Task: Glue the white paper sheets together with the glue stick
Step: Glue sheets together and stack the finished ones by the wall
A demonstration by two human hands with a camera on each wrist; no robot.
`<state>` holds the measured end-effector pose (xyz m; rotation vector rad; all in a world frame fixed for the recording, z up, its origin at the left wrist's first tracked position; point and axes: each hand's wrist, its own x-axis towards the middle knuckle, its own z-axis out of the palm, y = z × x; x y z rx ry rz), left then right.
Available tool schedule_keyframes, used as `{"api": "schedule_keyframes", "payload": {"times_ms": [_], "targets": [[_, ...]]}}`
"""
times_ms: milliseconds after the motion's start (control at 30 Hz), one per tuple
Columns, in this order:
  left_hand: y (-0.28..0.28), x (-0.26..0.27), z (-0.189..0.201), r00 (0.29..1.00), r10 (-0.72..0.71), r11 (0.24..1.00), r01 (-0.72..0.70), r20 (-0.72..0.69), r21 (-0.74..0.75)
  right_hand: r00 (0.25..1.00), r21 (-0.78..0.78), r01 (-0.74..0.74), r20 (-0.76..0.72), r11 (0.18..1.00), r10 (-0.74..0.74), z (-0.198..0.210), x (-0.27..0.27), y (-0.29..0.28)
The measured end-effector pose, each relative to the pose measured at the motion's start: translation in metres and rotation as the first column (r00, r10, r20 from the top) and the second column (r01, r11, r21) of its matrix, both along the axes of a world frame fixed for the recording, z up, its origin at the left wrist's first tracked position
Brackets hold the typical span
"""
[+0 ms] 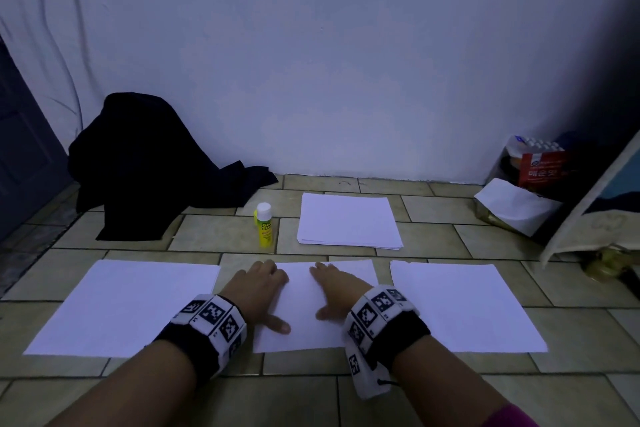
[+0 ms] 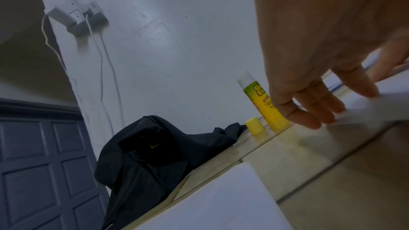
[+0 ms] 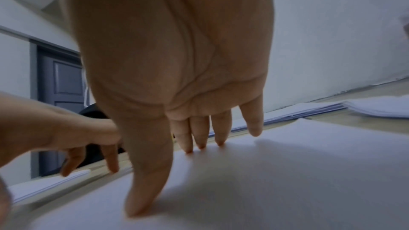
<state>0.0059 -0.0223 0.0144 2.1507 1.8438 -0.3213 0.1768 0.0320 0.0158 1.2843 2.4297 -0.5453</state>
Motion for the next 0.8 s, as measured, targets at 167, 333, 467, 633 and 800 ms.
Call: {"api": "schedule_keyframes", "payload": {"times_ms": [167,333,467,633,800], "targets": [[-0.002,-0.014,-0.007,0.999,-0.026,0.998,0.027,0.031,-0.048,0.986,-0.020,0.118,0.124,0.993,-0.115,0.001,0.042,0.021],[-0.007,-0.021,-0.021,0.996,0.010,0.989,0.003,0.089,-0.148,0.965,-0.005,0.234,0.124,0.972,-0.231,0.001,0.062,0.025],[-0.007,-0.024,-0.024,0.998,0.032,0.978,-0.018,0.063,-0.207,0.950,0.008,0.305,0.069,0.952,-0.305,0.000,0.059,0.025],[-0.002,-0.025,-0.026,0.998,0.015,0.966,0.001,0.059,-0.257,0.955,-0.010,0.295,0.034,0.955,-0.295,0.007,0.065,0.023],[-0.002,-0.024,-0.027,0.999,0.017,0.968,-0.004,0.051,-0.253,0.955,-0.019,0.285,-0.074,0.958,-0.286,0.008,0.069,0.018]]}}
